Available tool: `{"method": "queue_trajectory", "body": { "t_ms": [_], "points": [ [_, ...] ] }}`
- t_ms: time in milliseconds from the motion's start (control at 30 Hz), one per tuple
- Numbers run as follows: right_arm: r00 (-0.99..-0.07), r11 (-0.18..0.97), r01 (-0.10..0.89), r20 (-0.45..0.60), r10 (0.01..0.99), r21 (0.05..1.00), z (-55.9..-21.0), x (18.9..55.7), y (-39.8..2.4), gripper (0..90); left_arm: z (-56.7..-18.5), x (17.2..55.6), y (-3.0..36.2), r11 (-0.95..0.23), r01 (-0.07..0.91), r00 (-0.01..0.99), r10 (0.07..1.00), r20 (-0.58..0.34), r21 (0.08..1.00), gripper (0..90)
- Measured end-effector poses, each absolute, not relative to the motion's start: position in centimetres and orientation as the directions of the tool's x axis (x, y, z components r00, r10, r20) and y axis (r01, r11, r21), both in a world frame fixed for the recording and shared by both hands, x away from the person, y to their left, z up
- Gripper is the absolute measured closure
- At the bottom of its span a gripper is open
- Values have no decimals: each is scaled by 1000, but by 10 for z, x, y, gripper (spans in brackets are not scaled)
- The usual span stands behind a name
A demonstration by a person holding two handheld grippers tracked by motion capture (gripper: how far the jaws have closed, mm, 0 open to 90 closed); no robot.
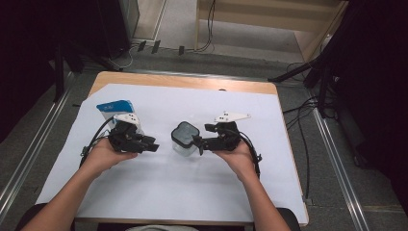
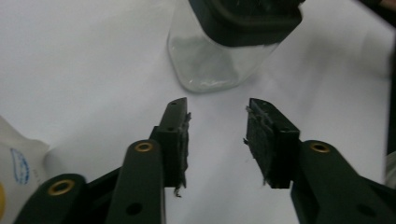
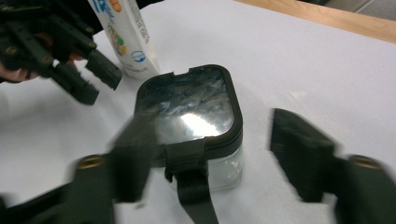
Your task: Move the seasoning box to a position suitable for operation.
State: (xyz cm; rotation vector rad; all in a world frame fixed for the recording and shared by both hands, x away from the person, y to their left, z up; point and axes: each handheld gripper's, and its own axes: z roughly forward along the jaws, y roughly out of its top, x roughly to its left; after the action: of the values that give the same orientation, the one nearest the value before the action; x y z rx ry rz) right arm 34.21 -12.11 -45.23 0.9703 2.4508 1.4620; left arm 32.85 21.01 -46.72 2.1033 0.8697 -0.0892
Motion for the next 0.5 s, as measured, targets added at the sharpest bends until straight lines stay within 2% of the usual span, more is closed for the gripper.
{"method": "queue_trajectory", "body": {
  "t_ms": [133, 167, 267, 300, 367, 400, 500],
  "points": [
    [-793, 335, 440, 185, 581, 833, -451, 337, -125, 490, -459, 333, 208, -421, 603, 763, 552, -336, 678, 707],
    [-790, 342, 433, 168, 589, 834, -453, 331, -129, 542, -454, 334, 206, -421, 589, 772, 545, -326, 689, 730],
    [-800, 378, 464, 196, 567, 801, -457, 328, -131, 602, -452, 336, 204, -428, 573, 784, 536, -313, 699, 827],
    [-799, 388, 488, 222, 558, 782, -459, 327, -133, 622, -452, 339, 202, -441, 549, 793, 543, -277, 709, 875],
    [-800, 388, 498, 238, 550, 776, -461, 326, -133, 627, -453, 342, 202, -442, 557, 787, 553, -275, 704, 899],
    [-790, 376, 513, 252, 560, 772, -464, 323, -136, 683, -455, 343, 203, -432, 562, 783, 552, -286, 705, 900],
    [-798, 384, 490, 225, 559, 783, -469, 319, -138, 755, -460, 346, 203, -425, 563, 783, 548, -294, 709, 900]
  ]
}}
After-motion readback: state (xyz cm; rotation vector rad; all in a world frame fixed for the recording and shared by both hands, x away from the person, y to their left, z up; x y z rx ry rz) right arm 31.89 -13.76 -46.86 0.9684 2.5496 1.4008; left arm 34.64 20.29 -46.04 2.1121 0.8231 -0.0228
